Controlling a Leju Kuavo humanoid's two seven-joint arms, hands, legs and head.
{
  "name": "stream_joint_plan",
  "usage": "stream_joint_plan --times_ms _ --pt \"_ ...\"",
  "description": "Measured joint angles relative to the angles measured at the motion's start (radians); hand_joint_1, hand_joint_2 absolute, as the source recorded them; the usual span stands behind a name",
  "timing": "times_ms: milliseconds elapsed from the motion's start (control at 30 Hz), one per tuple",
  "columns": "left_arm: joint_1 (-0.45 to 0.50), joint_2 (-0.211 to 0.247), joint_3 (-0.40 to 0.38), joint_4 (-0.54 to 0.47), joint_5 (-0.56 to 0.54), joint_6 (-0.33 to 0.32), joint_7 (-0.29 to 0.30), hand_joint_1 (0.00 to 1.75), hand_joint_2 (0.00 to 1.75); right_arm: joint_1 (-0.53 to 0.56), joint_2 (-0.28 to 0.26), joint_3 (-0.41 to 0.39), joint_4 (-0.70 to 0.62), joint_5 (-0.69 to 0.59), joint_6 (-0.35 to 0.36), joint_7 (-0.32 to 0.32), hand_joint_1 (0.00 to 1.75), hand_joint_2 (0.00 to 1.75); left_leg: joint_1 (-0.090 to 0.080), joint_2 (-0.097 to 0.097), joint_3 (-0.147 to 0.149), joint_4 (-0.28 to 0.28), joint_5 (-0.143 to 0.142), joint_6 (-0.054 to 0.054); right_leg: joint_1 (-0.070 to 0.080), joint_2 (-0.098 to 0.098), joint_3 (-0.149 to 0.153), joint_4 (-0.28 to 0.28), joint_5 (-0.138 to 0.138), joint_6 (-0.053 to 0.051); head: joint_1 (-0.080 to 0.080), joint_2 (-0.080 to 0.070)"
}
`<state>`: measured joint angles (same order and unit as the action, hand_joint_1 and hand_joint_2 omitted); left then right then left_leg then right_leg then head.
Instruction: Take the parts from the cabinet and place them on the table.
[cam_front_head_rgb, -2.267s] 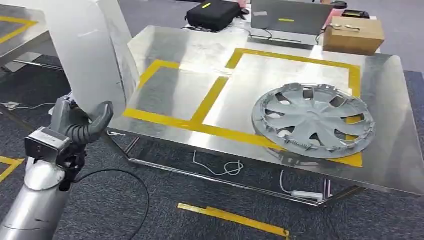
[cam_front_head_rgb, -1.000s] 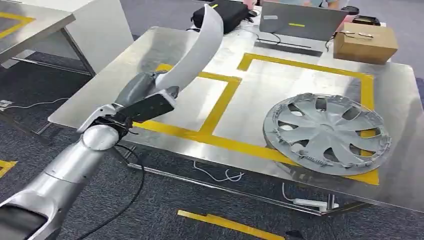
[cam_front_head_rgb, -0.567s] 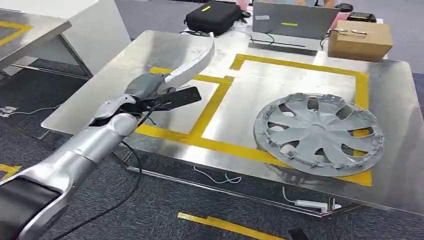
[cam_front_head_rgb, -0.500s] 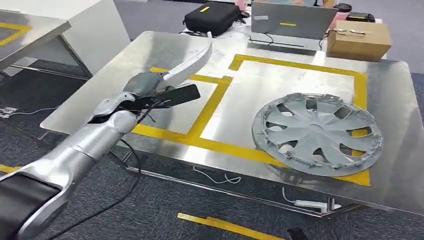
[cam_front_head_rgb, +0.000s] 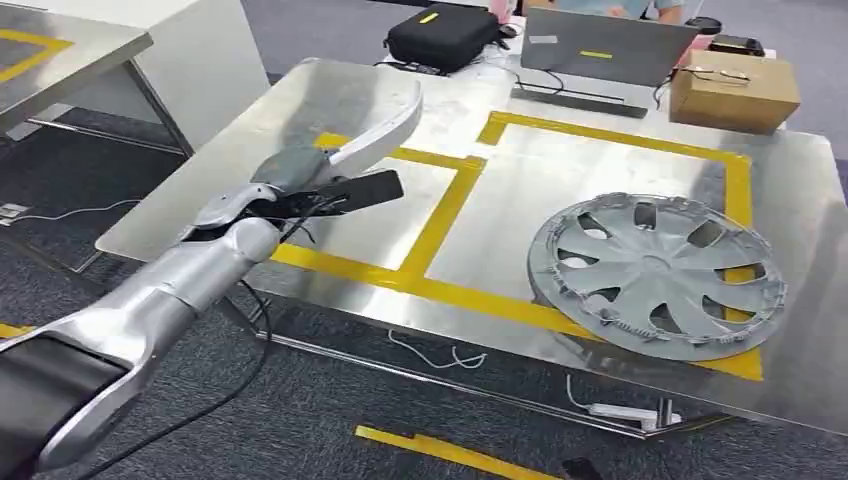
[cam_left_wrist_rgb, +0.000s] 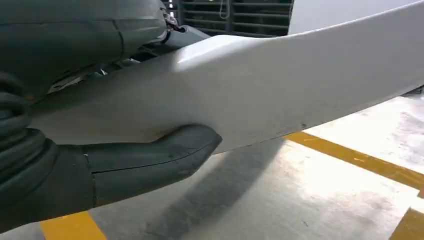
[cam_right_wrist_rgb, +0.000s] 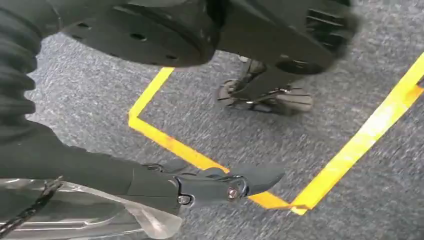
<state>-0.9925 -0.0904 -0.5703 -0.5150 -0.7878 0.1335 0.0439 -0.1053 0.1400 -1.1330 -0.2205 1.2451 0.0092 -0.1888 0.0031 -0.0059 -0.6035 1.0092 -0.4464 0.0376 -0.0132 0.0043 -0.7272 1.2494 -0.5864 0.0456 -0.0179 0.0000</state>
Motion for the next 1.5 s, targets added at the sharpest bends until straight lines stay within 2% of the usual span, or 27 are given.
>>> stream_joint_plan --times_ms 33,67,100,167,200,233,367,433,467,533,567,633,667,700,733,800,867,900,933,1033,1067,1133,1200,1267,1400,1467,1500 --pt "0.000 -0.001 -0.001 0.006 -0.013 -0.001 0.010 1.75 1.75 0.001 0.000 0.000 0.000 0.000 0.001 0.001 0.00 1.75 0.000 0.000 0.000 0.000 -0.001 0.001 0.000 0.000 -0.036 0.062 -0.014 0.002 0.002 0.000" --pt "0.000 -0.002 -0.003 0.014 -0.031 -0.005 0.027 1.75 1.75 0.003 0.000 0.000 0.001 0.000 0.002 0.002 0.00 1.75 0.000 0.000 0.001 0.001 -0.002 0.001 0.000 -0.001 -0.048 0.073 -0.002 0.004 0.000 0.000" --pt "0.000 -0.004 -0.005 0.022 -0.045 -0.012 0.041 1.75 1.75 0.005 0.000 0.000 0.002 0.000 0.002 0.003 0.00 1.75 0.000 0.000 0.003 0.001 -0.004 0.000 -0.001 -0.001 -0.035 0.037 0.032 0.004 0.002 0.000" --pt "-0.002 -0.006 -0.008 0.035 -0.081 -0.040 0.069 1.75 1.75 0.008 0.000 0.000 0.002 -0.002 0.002 0.005 0.00 1.75 0.001 -0.002 0.009 0.003 -0.010 -0.005 -0.003 -0.002 0.044 -0.136 0.127 0.002 0.002 0.000" --pt "-0.002 -0.006 -0.009 0.042 -0.096 -0.048 0.079 1.75 1.75 0.009 0.000 0.000 0.002 -0.003 0.001 0.007 0.00 1.75 0.001 -0.002 0.011 0.006 -0.015 -0.010 -0.004 -0.004 0.080 -0.217 0.147 0.001 0.002 0.000" --pt "-0.005 -0.006 -0.010 0.051 -0.109 -0.057 0.085 1.75 1.75 0.009 0.000 0.000 0.002 -0.005 0.001 0.007 0.00 1.75 -0.008 -0.004 0.005 0.012 -0.018 -0.016 0.001 -0.004 0.105 -0.235 0.131 -0.003 0.003 0.000" --pt "0.005 -0.008 -0.014 0.084 -0.140 -0.087 0.093 1.75 1.75 0.017 0.000 0.000 0.002 -0.006 0.001 0.010 0.00 1.75 -0.006 -0.003 0.007 0.011 -0.022 -0.028 -0.002 0.001 0.104 -0.235 0.132 -0.025 0.002 0.000" --pt "0.016 -0.007 -0.015 0.098 -0.145 -0.093 0.099 1.75 1.75 0.017 0.000 0.000 0.002 -0.006 0.002 0.012 0.00 1.75 -0.004 -0.001 -0.017 0.071 -0.067 -0.042 -0.005 0.000 0.108 -0.237 0.131 -0.038 -0.005 0.000" --pt "0.023 -0.006 -0.015 0.106 -0.145 -0.104 0.099 0.00 1.75 0.017 0.000 0.000 0.002 -0.006 0.003 0.010 0.00 0.00 -0.002 -0.001 -0.052 0.150 -0.106 -0.045 -0.005 0.000 0.110 -0.237 0.129 -0.040 -0.003 0.000" --pt "0.047 -0.006 -0.015 0.116 -0.145 -0.129 0.087 0.00 1.75 0.018 0.000 0.001 0.002 -0.004 0.005 0.007 0.00 0.00 -0.002 -0.001 -0.123 0.300 -0.162 -0.048 -0.005 -0.001 0.112 -0.237 0.127 -0.044 -0.003 0.000" --pt "0.061 -0.006 -0.016 0.122 -0.145 -0.134 0.080 0.00 1.75 0.018 0.000 0.001 0.002 -0.004 0.005 0.006 0.00 0.00 -0.001 -0.001 -0.140 0.329 -0.161 -0.048 -0.005 0.000 0.113 -0.237 0.126 -0.045 -0.003 0.000" --pt "0.076 -0.006 -0.016 0.129 -0.151 -0.137 0.067 0.00 1.75 0.019 0.000 0.001 0.002 -0.004 0.005 0.005 0.00 0.00 -0.001 -0.001 -0.107 0.245 -0.092 -0.041 -0.004 0.002 0.116 -0.236 0.125 -0.044 -0.004 0.000" --pt "0.076 -0.006 -0.016 0.130 -0.151 -0.131 0.062 0.00 0.00 0.018 0.000 0.001 0.002 -0.004 0.005 0.005 0.00 0.00 -0.002 -0.001 -0.067 0.155 -0.042 -0.035 -0.003 0.002 0.119 -0.236 0.124 -0.044 -0.003 0.000" --pt "0.075 -0.006 -0.015 0.130 -0.143 -0.125 0.056 0.00 0.00 0.019 0.000 0.001 0.002 -0.003 0.005 0.005 0.00 0.00 -0.003 0.000 -0.031 0.075 -0.005 -0.028 -0.003 0.002 0.121 -0.236 0.123 -0.041 -0.003 0.000" --pt "0.074 -0.007 -0.010 0.130 -0.128 -0.122 0.041 0.00 0.00 0.019 0.002 0.001 0.002 -0.003 0.005 0.005 0.00 0.00 -0.009 -0.001 -0.006 0.028 -0.006 -0.023 0.003 0.001 0.119 -0.234 0.120 -0.036 -0.002 0.000" --pt "0.078 -0.014 0.000 0.130 -0.104 -0.124 0.020 0.00 0.00 0.018 0.002 0.001 0.002 -0.003 0.003 0.006 0.00 0.00 -0.011 -0.002 -0.007 0.015 -0.009 -0.023 0.002 -0.001 0.115 -0.235 0.122 -0.027 -0.001 0.000" --pt "0.084 -0.016 0.015 0.130 -0.076 -0.121 -0.006 0.00 0.00 0.019 0.002 0.003 0.002 -0.003 0.002 0.007 0.00 0.00 -0.011 -0.002 -0.006 0.011 -0.008 -0.015 0.001 -0.002 0.119 -0.241 0.123 -0.015 -0.002 0.000" --pt "0.085 -0.021 0.026 0.128 -0.055 -0.114 -0.024 0.00 0.00 0.019 0.001 0.006 0.002 -0.003 0.002 0.007 0.00 0.00 -0.002 -0.001 0.000 0.001 -0.002 -0.008 0.000 -0.002 0.105 -0.228 0.110 -0.009 -0.003 0.000" --pt "0.086 -0.024 0.041 0.124 -0.032 -0.099 -0.044 0.00 0.00 0.019 0.001 0.007 0.002 -0.004 0.001 0.006 0.00 0.00 -0.001 0.000 0.000 0.000 0.000 -0.003 0.000 -0.003 0.092 -0.196 0.085 -0.005 0.002 0.000" --pt "0.102 -0.037 0.102 0.099 0.074 -0.060 -0.122 0.00 0.00 0.020 0.002 0.007 0.002 -0.008 -0.003 0.004 0.00 0.00 -0.002 0.000 -0.001 0.001 -0.001 0.001 0.000 -0.003 -0.009 0.024 -0.013 0.001 0.003 0.000" --pt "0.112 -0.040 0.121 0.091 0.103 -0.051 -0.142 0.00 0.00 0.021 0.002 0.007 0.002 -0.008 -0.005 0.003 0.00 0.00 -0.003 0.000 -0.001 0.002 -0.002 0.001 0.000 -0.003 -0.030 0.065 -0.020 0.003 0.004 0.000" --pt "0.133 -0.047 0.165 0.068 0.160 -0.028 -0.183 0.00 0.00 0.023 0.002 0.007 0.002 -0.011 -0.009 0.003 0.00 0.00 -0.003 0.000 0.000 0.004 -0.002 0.001 -0.001 -0.003 -0.012 0.022 0.022 0.003 0.003 0.000" --pt "0.157 -0.058 0.214 0.016 0.240 0.013 -0.237 0.00 0.00 0.022 0.002 0.007 0.002 -0.012 -0.015 0.002 0.00 0.00 -0.002 -0.001 0.000 0.011 -0.004 -0.002 -0.001 -0.004 0.082 -0.163 0.117 -0.001 0.003 0.000" --pt "0.187 -0.068 0.260 -0.052 0.334 0.068 -0.298 0.00 0.00 0.020 0.002 0.008 0.002 -0.015 -0.020 0.000 0.00 0.00 -0.011 -0.002 -0.010 0.023 -0.006 -0.011 0.001 -0.002 0.124 -0.231 0.115 -0.006 0.004 0.000" --pt "0.249 -0.085 0.319 -0.196 0.485 0.127 -0.353 0.00 0.00 0.026 0.004 0.008 0.003 -0.015 -0.032 0.000 0.00 0.00 -0.009 -0.001 -0.014 0.024 -0.003 -0.024 -0.001 0.001 0.113 -0.229 0.122 -0.026 0.003 0.000" --pt "0.275 -0.087 0.327 -0.264 0.559 0.127 -0.374 0.00 0.00 0.023 0.005 0.008 0.003 -0.016 -0.036 0.000 0.00 0.00 -0.006 0.000 -0.032 0.079 -0.066 -0.037 -0.003 -0.001 0.111 -0.230 0.130 -0.038 -0.003 0.000" --pt "0.291 -0.091 0.328 -0.312 0.614 0.132 -0.391 0.00 0.00 0.022 0.006 0.008 0.003 -0.018 -0.037 0.000 0.00 0.00 -0.003 0.000 -0.061 0.165 -0.121 -0.042 -0.002 -0.002 0.106 -0.230 0.133 -0.043 -0.003 0.000"
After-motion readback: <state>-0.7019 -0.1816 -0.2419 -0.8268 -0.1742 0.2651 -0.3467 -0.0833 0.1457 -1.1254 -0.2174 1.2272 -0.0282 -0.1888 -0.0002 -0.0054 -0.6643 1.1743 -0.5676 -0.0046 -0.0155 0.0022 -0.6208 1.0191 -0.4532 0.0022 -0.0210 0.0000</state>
